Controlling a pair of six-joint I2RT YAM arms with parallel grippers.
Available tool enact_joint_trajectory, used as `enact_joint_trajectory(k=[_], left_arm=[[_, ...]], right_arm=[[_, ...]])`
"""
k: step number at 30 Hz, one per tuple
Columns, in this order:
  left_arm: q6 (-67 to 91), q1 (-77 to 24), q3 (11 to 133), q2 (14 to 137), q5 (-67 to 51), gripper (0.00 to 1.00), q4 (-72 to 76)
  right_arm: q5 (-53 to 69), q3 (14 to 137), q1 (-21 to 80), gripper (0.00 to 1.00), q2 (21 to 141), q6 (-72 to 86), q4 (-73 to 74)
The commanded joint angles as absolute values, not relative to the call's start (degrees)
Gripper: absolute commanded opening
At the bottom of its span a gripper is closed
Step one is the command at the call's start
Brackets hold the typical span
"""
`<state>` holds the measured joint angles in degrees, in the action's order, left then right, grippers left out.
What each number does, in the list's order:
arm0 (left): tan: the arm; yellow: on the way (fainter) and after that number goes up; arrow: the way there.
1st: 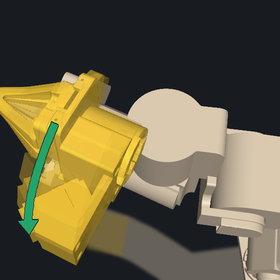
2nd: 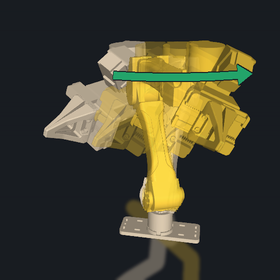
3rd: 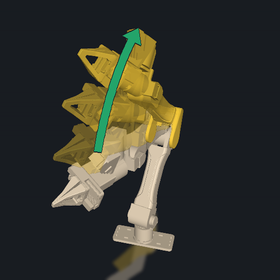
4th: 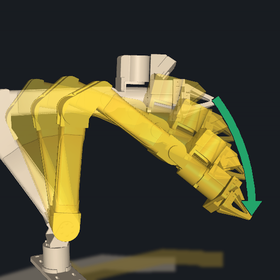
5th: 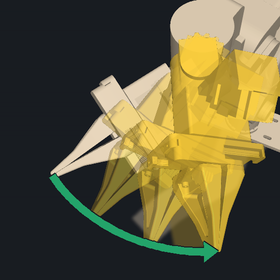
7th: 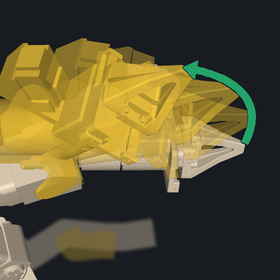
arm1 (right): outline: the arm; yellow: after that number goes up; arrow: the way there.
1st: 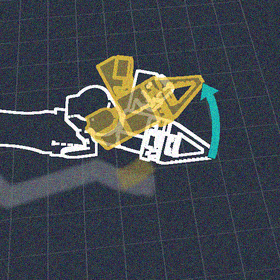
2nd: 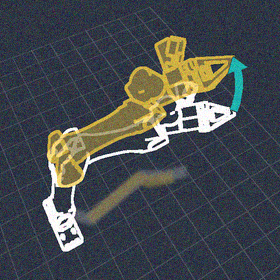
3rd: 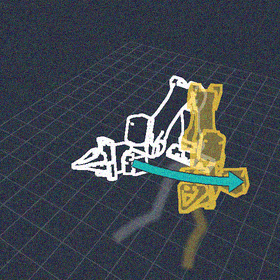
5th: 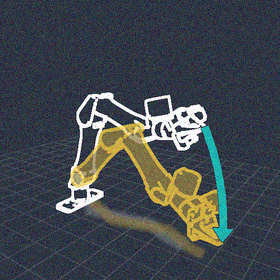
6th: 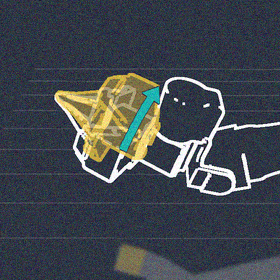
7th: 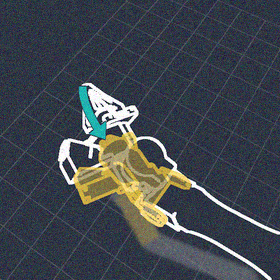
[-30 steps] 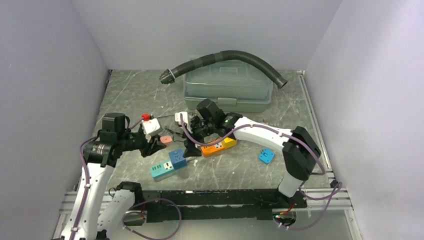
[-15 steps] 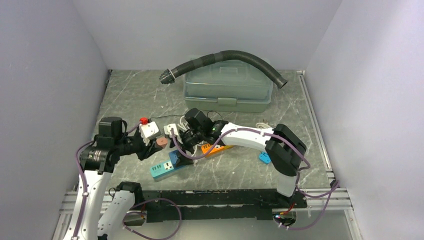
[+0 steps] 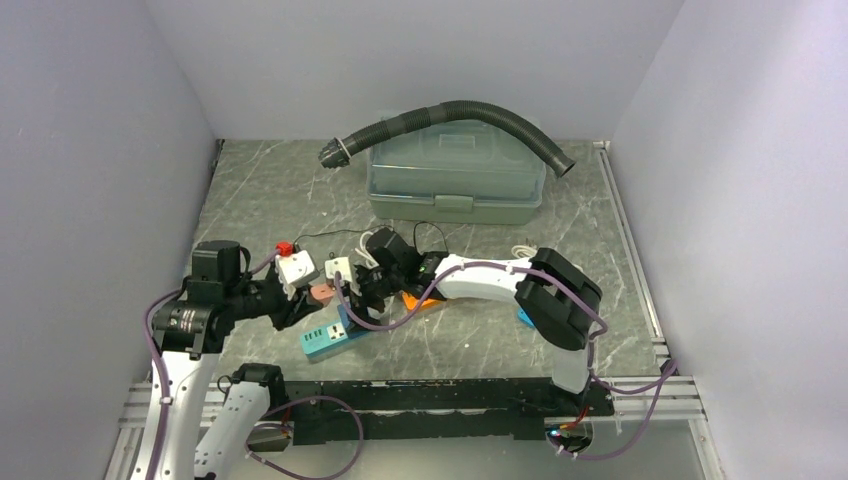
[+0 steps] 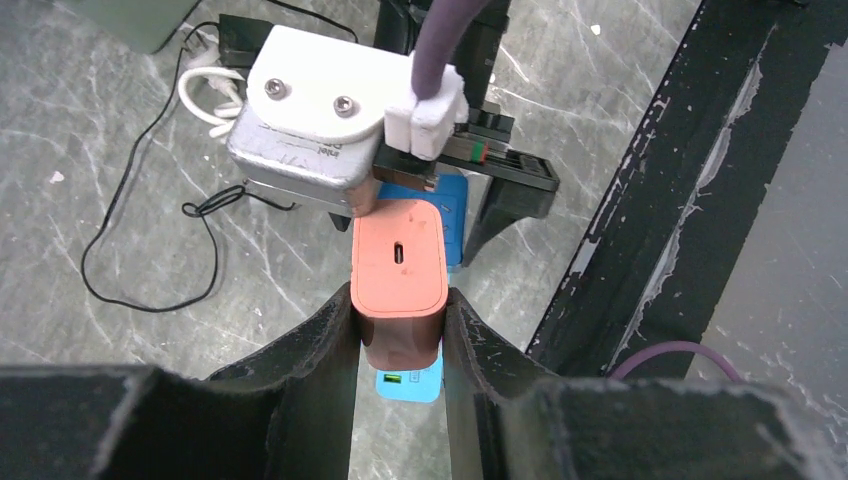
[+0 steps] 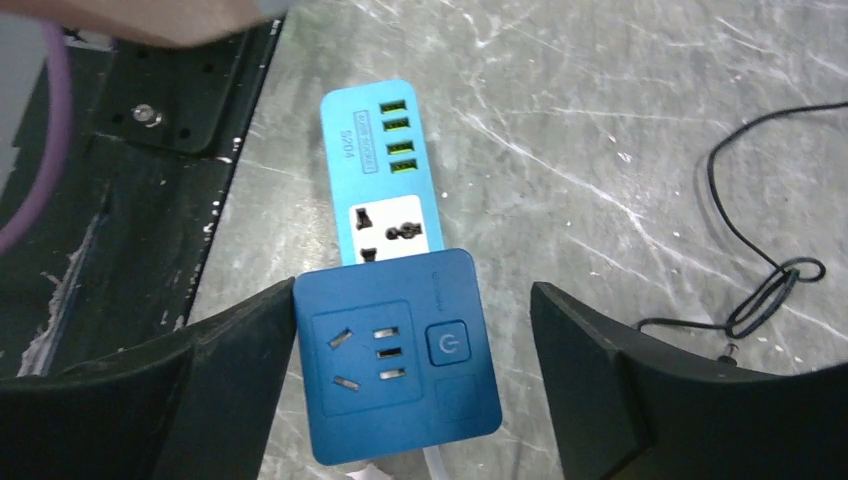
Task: Insert the plug
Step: Move the socket to the center of the board.
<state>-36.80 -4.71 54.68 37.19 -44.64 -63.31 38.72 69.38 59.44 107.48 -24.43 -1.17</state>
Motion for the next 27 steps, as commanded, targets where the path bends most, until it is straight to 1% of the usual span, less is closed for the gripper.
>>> enact_joint_trajectory(k=[1,8,12,17,20,24,25,26,27], left_arm=[[-38.42,-4.48,56.99,36.23,-47.92,0.00,-64.22],[-38.02,-4.48,56.65,36.75,-49.40,0.00,-64.10],[-39.02,-4.48,55.74,37.84,-51.47,0.00,-63.76],[-39.21,-4.48,53.49,39.42,-55.09,0.00,-60.41],[-38.18,-4.48,51.44,40.68,-57.93,0.00,-56.18],[-36.87,-4.48,49.39,43.29,-60.58,0.00,-52.16],[-36.99,-4.48,49.21,43.97,-60.89,0.00,-51.78],[-36.88,-4.48,49.04,44.51,-61.05,0.00,-51.44],[-36.87,-4.48,48.78,44.80,-61.05,0.00,-51.12]], right_arm=[[35.05,67.31,59.46,0.83,107.84,-24.63,-5.62],[30.25,65.08,59.37,0.59,106.17,-23.18,-7.25],[26.70,61.13,59.14,0.54,103.24,-22.75,-9.22],[24.15,56.09,58.56,0.53,98.40,-23.32,-9.51],[23.23,54.78,58.29,0.55,96.70,-23.25,-8.66],[24.11,56.15,57.76,0.72,95.70,-22.32,-8.21],[24.93,57.14,57.44,0.80,95.39,-21.87,-7.86],[25.87,58.43,56.99,0.83,95.11,-21.50,-7.31],[27.25,59.71,56.27,0.85,94.58,-21.25,-6.36]])
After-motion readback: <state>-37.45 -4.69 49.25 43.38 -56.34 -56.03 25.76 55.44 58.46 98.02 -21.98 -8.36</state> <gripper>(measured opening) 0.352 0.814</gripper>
